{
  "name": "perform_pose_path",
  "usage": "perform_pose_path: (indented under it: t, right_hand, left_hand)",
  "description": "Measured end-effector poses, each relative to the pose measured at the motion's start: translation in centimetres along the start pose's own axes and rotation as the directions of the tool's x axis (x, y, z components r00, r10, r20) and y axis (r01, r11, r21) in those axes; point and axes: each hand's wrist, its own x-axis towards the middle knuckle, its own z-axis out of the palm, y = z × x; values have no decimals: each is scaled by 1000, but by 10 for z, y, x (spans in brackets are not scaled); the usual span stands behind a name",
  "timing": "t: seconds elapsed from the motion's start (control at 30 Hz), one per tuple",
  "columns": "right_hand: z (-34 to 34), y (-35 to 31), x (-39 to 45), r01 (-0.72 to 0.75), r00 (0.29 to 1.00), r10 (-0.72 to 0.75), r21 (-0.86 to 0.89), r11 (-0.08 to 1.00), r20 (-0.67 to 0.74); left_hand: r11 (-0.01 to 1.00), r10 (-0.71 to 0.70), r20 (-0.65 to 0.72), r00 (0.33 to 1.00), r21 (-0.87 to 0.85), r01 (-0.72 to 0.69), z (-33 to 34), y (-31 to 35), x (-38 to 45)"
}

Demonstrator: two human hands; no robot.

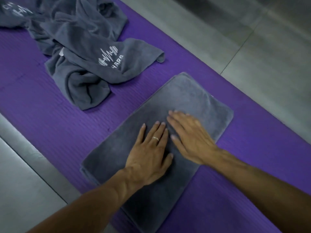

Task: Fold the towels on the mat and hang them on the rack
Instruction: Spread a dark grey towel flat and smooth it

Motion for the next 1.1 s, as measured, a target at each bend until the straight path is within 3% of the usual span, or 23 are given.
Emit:
perform_pose_path:
  t: [0.1, 0.23, 0.33, 0.43, 0.57, 0.63, 0.8, 0.87, 0.93, 1.03, 1.1]
  right_hand:
    - [2, 52, -41, 33, 981, -8, -128, 991, 194]
    - [-6, 102, -36, -298, 911, 338, -189, 935, 236]
    - [-8, 99, -27, -554, 812, 558, -76, 829, 174]
    - [-23, 99, -21, -701, 713, 697, 48, 712, 76]
    - [-47, 114, -29, -805, 547, 782, 447, 391, 300]
    - [-59, 117, -57, -822, 506, 796, 466, 328, 332]
    - [-73, 97, -165, -864, 437, 837, 414, 287, 331]
    - [-68, 85, -202, -889, 440, 812, 312, 335, 383]
    - [-63, 73, -223, -863, 505, 796, 184, 470, 334]
    - [-65, 42, -227, -683, 730, 650, 183, 707, 213]
    - [-66, 22, -219, -519, 836, 474, 117, 847, 276]
  left_hand:
    - [995, -9, 55, 998, 96, 4, 9, 5, -2]
    - [989, -7, 67, 998, 146, -3, 9, 7, -2]
    - [987, 10, 74, 997, 160, -22, 11, 14, -8]
    - [983, 78, 96, 992, 157, -92, 13, 21, -22]
    - [976, 151, 135, 979, 139, -169, 11, 37, -43]
    - [970, 192, 140, 971, 122, -209, 10, 50, -53]
    - [951, 262, 114, 958, 135, -277, 3, 70, -76]
    - [938, 303, 77, 950, 149, -311, -3, 70, -81]
    - [935, 315, 54, 948, 156, -320, -9, 68, -83]
    - [974, 219, 42, 975, 45, -221, -19, 68, -81]
    - [990, 120, 37, 992, -73, -117, -28, 70, -76]
